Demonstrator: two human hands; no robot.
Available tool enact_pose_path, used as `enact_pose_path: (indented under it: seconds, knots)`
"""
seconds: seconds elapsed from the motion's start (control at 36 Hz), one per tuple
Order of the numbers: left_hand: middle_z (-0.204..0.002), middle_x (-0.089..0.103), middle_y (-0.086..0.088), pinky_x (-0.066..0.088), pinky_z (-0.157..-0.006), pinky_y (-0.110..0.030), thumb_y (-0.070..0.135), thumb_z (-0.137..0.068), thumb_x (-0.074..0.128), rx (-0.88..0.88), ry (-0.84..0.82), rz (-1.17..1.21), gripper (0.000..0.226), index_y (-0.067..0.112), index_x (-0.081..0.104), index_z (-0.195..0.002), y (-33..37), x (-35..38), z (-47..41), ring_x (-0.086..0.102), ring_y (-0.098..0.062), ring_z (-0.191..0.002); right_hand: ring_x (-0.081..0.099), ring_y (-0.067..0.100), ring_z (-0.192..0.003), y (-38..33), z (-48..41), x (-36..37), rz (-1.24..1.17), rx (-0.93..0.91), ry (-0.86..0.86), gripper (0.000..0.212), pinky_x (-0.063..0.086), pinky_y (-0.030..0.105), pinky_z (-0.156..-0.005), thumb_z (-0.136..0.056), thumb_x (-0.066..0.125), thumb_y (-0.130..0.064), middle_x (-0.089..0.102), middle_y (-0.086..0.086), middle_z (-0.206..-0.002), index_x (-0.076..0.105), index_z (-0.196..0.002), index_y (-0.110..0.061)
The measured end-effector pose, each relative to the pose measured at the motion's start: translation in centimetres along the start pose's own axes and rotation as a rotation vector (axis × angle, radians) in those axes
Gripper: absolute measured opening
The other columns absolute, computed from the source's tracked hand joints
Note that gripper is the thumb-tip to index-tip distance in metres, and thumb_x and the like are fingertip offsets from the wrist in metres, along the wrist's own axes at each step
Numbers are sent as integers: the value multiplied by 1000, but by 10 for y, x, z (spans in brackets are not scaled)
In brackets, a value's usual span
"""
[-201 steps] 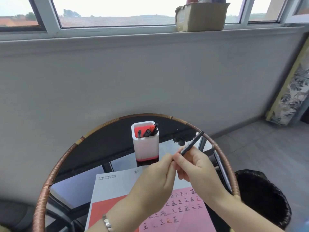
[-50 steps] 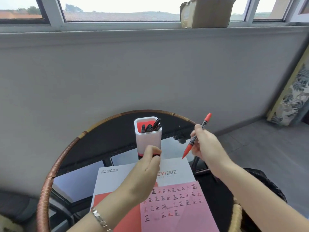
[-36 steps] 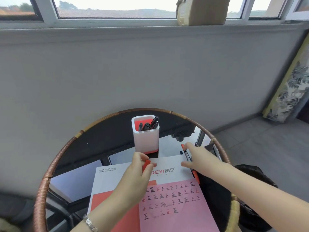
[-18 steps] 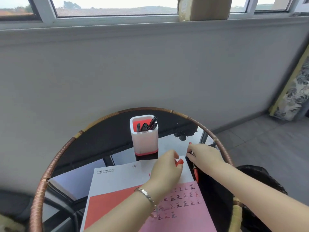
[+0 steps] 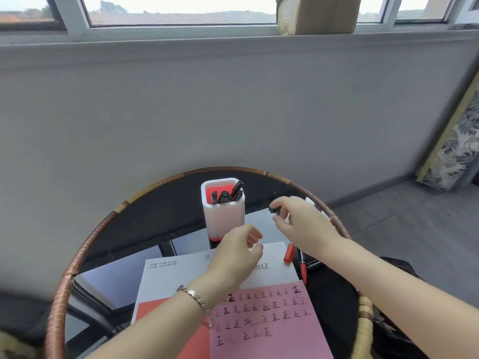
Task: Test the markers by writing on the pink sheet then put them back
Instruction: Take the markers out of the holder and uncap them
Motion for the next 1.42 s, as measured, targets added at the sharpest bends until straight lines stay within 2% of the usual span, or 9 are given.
enact_pose_path:
  seconds: [0.14,0.42,0.69,0.81,0.97,1.08,1.19,1.28,1.42]
  knots:
    - [-89,61,13,45,-70,-17,18,-89,50,-27,48,-32,13,28,58,-91,-15,-41,17,58,-5,-87,50,9,-67,-51,-27,-11,-150,-53,60,20,42,26,-62,-87,56,-25,52,-9,-71,57,-107,-20]
    - [-91,61,15,40,-69,-7,17,-91,49,9,115,-45,17,26,60,-99,-22,-76,34,57,0,-89,58,21,-92,-60,-45,13,39,25,-13,25,48,33,-73,-91,51,-19,63,4,-106,59,-114,-15]
    - [-103,54,13,43,-69,-10,11,-85,60,214,315,85,30,25,55,-112,21,-99,39,54,1,-84,52,9,-65,-94,-11,-74,-138,-170,344,8,39,8,-60,-86,59,-21,56,-7,-76,62,-89,-14]
    - [-107,50,18,40,-71,-7,18,-83,66,347,348,172,40,36,49,-114,52,-102,40,55,-3,-84,59,6,-68,-108,11,-86,-240,-259,259,2,43,8,-61,-82,64,-17,58,-15,-64,62,-82,-16]
    - [-92,59,4,48,-68,-20,13,-89,56,450,310,151,9,19,64,-92,78,-87,42,55,-11,-79,55,1,-65,-109,31,-79,-208,-381,253,9,41,6,-62,-76,65,-19,59,-9,-76,65,-85,-16]
    - [-86,61,5,49,-65,-14,12,-86,63,343,413,287,14,22,57,-78,65,-90,43,60,-7,-75,59,7,-66,-81,33,-71,-430,-125,229,13,45,11,-59,-79,69,-26,62,-6,-72,58,-84,-21]
    - [-82,67,0,55,-68,-20,6,-82,67,185,417,569,12,17,62,-80,49,-91,41,68,-10,-73,55,8,-50,-48,38,-17,-656,320,-176,30,48,31,-59,-89,48,-44,61,-5,-57,64,-84,-19]
    - [-71,71,0,55,-63,-20,1,-77,70,135,297,671,10,11,69,-79,49,-79,42,69,-10,-66,46,6,-35,-42,48,10,-1051,617,-281,32,41,17,-40,-92,45,-42,55,-5,-45,60,-83,-15]
    - [-72,70,-4,54,-61,-30,8,-83,65,120,166,433,10,16,70,-82,40,-60,44,66,-20,-69,45,3,-36,-44,44,4,-1139,500,-180,22,38,13,-37,-92,51,-21,53,-5,-48,60,-96,-1]
Point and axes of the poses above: each hand's wrist, its own z-axis away from the middle knuckle, its own x-axis out of the palm, y = z × x, the point moved 8 cm from there along -z, towards the middle knuckle
